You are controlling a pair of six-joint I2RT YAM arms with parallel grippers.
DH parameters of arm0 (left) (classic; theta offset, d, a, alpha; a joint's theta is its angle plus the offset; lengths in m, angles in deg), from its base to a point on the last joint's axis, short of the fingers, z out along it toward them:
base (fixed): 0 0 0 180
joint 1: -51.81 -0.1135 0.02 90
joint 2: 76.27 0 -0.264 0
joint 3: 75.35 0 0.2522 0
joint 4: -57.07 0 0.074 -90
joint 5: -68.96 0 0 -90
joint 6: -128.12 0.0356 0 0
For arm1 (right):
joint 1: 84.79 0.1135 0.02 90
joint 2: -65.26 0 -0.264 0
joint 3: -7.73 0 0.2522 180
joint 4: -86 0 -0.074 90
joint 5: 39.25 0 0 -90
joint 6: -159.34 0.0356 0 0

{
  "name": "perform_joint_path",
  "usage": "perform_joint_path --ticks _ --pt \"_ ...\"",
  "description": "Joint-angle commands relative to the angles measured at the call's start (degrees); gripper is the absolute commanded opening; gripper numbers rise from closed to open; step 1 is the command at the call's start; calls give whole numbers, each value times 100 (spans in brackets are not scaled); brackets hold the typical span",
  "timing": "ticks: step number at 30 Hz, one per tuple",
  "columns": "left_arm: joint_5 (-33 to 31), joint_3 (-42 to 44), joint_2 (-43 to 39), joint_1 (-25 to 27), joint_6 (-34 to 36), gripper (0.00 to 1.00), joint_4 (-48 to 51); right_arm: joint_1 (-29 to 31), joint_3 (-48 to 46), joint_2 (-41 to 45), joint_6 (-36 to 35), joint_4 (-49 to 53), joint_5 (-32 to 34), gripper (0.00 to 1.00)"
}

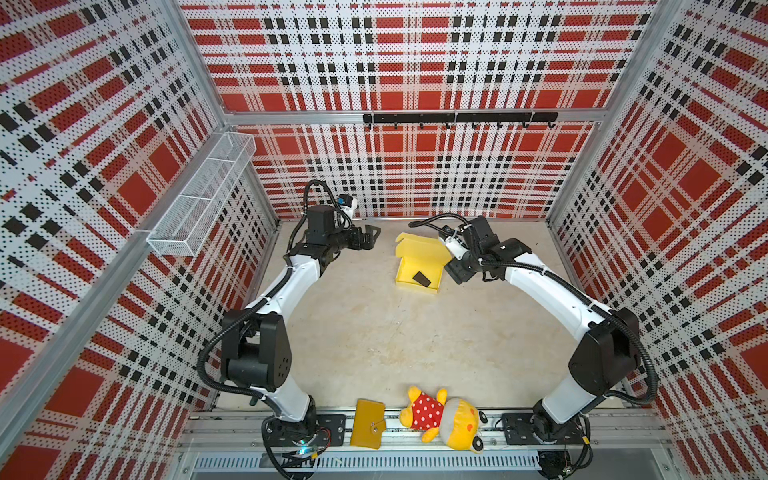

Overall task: Fold the paper box
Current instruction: 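Raise the open right gripper away from the box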

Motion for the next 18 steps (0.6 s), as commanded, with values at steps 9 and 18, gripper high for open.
perform_joint_path --ticks 9,18 --pt "82 -158 276 120 123 100 -259 -1077 -17 180 1161 -261 -773 80" --pt "103 -122 434 23 224 99 -133 -1879 -385 240 1931 -720 -1376 79"
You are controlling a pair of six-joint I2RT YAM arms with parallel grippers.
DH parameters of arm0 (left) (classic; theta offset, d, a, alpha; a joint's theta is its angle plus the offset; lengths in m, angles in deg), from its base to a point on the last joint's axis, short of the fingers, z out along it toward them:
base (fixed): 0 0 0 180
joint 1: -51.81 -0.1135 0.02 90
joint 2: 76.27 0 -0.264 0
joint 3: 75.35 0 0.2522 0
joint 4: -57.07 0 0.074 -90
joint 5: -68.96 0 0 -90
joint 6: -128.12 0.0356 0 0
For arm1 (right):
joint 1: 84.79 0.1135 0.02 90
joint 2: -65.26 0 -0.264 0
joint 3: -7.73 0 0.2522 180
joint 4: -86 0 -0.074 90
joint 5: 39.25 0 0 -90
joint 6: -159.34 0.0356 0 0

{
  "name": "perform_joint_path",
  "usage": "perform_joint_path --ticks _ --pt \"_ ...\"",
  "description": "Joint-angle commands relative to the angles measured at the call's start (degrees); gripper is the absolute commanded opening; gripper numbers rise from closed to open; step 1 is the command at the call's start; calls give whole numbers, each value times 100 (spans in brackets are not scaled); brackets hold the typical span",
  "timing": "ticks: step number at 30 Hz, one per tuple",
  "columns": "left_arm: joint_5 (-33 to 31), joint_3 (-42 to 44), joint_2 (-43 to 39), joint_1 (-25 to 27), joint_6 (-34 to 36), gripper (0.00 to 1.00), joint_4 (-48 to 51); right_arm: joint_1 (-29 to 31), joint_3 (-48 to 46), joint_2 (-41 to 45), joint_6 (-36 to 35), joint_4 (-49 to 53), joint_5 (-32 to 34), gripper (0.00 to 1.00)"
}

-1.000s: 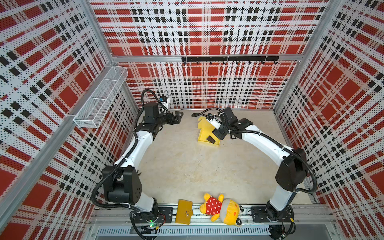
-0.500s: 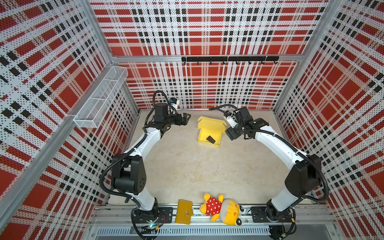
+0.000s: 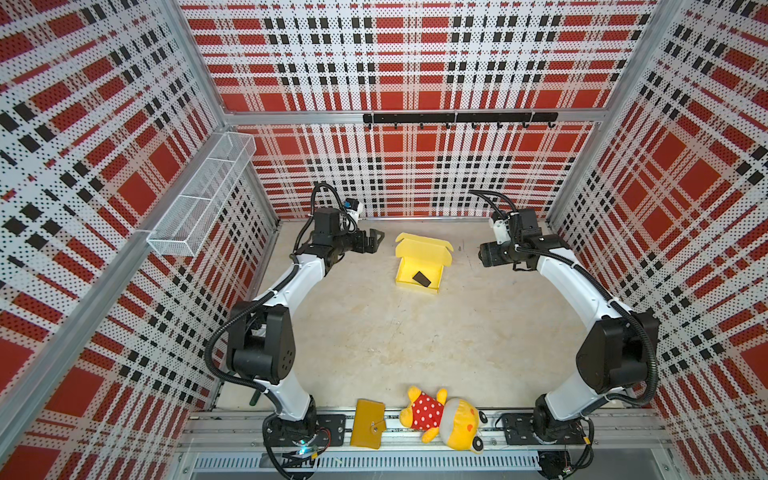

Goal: Fold the paper box

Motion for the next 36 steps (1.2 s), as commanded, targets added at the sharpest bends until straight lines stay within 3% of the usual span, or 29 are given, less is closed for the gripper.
perform_joint_path --ticks 1,27,36 --pt "81 -126 166 -50 60 99 -62 -131 -23 69 361 -301 -374 79" --pt "516 -134 832 19 380 100 -635 -167 585 -960 816 -323 -1141 77" --pt "632 -384 1451 342 535 97 -780 -176 711 -1430 1094 -624 -1589 76"
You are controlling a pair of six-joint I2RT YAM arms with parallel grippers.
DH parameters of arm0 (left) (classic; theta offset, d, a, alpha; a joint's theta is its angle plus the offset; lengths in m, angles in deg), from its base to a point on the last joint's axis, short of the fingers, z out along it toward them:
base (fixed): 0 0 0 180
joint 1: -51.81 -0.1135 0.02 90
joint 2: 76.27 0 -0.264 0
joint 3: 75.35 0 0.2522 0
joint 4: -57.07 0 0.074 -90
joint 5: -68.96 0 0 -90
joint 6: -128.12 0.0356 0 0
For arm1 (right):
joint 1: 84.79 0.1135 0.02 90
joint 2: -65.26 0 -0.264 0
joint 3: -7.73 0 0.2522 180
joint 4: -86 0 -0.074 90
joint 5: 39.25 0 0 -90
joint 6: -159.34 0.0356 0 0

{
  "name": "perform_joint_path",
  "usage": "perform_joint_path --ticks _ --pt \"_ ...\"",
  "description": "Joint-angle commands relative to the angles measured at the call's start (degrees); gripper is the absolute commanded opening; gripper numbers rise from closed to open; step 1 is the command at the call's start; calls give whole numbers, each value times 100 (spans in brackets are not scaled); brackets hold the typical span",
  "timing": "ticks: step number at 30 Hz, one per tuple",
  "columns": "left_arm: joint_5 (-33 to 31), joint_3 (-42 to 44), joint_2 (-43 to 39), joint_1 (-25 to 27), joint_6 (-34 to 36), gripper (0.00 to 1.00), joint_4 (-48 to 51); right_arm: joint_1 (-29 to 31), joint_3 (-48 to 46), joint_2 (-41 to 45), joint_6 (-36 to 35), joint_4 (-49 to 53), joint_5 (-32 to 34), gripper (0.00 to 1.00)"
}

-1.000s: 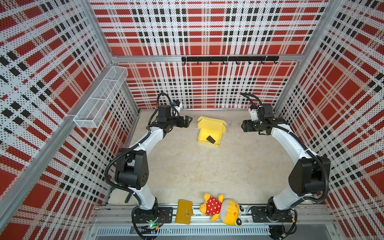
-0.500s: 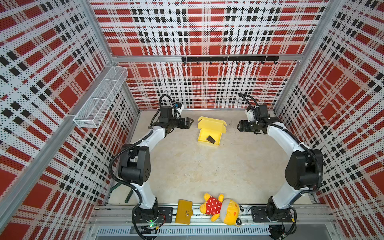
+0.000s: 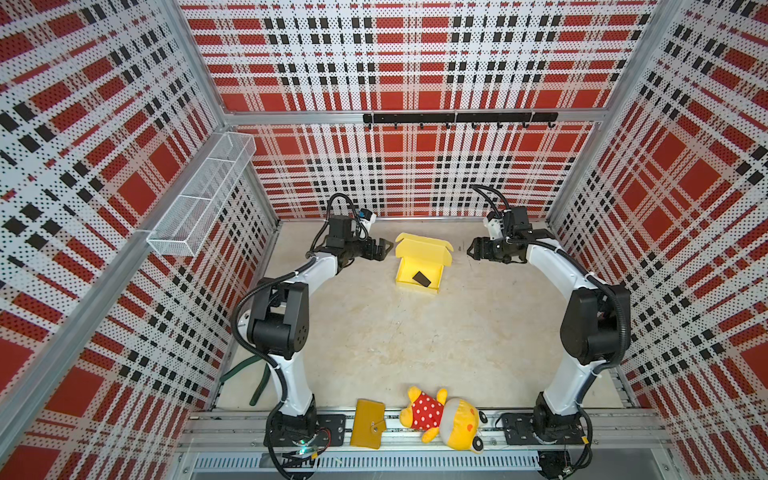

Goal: Fold the paper box

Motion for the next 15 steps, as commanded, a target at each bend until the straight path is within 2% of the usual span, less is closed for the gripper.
perform_joint_path --ticks 1,7,15 --pt "160 -196 230 167 122 96 -215 -11 127 -192 203 -329 -352 76" --pt "328 -448 633 279 -14 90 -492 42 21 -425 423 -583 -646 75" --pt "383 -599 837 276 -249 73 -484 84 -456 -338 657 -927 -710 75"
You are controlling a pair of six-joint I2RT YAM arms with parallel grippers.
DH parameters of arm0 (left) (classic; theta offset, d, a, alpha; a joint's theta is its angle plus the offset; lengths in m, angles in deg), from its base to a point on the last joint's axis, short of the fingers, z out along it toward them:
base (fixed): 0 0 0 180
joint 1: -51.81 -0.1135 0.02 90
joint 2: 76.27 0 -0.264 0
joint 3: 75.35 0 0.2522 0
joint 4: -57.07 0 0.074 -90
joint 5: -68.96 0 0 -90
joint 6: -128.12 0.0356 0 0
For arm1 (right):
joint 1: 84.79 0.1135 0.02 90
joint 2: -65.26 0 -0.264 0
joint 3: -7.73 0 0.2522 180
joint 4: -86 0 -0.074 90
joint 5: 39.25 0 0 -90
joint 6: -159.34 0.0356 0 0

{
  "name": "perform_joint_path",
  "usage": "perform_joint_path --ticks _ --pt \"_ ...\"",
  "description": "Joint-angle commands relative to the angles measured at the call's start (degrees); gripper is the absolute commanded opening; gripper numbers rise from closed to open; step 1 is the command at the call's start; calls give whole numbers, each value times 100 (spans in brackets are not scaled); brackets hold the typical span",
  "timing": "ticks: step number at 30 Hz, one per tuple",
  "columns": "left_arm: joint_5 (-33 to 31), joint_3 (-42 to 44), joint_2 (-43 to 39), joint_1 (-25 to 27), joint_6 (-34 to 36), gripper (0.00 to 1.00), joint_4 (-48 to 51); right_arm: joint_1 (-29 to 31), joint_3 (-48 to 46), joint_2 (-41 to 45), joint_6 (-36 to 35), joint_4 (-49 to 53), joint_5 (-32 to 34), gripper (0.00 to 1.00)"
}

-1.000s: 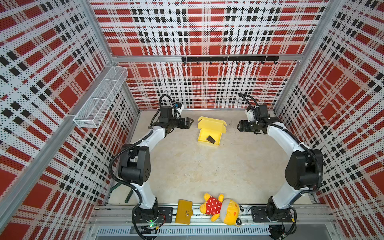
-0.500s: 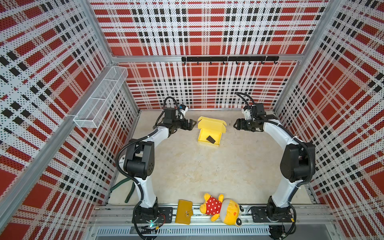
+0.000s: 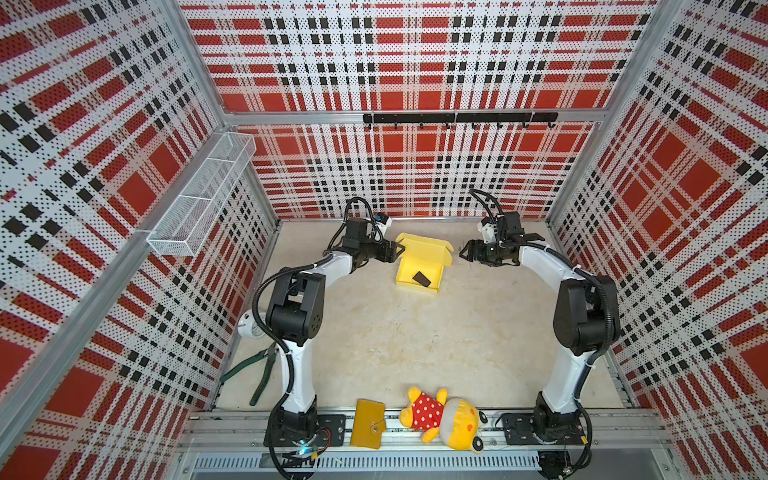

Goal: Fold the paper box

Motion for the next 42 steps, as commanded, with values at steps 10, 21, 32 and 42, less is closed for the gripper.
perform_joint_path --ticks 10,21,32,42 --pt "148 -169 193 -23 -277 58 -108 219 -346 59 -89 -626 -152 75" --pt "117 -257 110 56 -487 51 72 173 -170 -129 -519 -415 307 74" --pt "166 -250 40 59 -546 40 110 565 -288 -127 -497 -810 180 74" --pt "213 -373 134 81 -675 35 119 645 -726 146 -429 -1079 93 74"
